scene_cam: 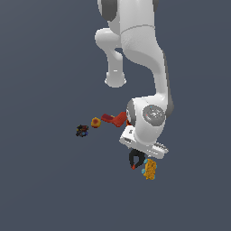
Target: Pick up a designated object from a clutter of objects.
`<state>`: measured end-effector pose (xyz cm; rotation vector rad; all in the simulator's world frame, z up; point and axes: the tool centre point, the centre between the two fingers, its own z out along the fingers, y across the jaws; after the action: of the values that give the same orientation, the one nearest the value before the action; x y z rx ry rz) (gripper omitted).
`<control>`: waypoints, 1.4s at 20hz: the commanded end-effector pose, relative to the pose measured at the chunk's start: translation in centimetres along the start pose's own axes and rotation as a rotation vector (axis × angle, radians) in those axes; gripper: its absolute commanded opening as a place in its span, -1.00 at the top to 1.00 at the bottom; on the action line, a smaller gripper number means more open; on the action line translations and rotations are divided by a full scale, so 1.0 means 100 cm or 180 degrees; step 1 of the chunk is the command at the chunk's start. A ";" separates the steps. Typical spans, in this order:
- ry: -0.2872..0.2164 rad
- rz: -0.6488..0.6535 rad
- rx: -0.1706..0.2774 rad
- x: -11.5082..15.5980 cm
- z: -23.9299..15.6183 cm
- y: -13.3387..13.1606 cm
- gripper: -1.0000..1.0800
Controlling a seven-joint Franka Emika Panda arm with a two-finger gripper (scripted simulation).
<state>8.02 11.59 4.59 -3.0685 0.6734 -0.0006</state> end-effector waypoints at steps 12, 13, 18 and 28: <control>-0.0001 0.0006 -0.0001 0.000 0.027 0.000 1.00; -0.0001 0.0006 -0.0001 0.000 0.027 0.000 1.00; -0.0001 0.0006 -0.0001 0.000 0.027 0.000 1.00; -0.0002 0.0003 0.0001 -0.006 0.008 0.001 1.00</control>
<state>7.50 11.68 3.12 -3.0690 0.6756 0.0047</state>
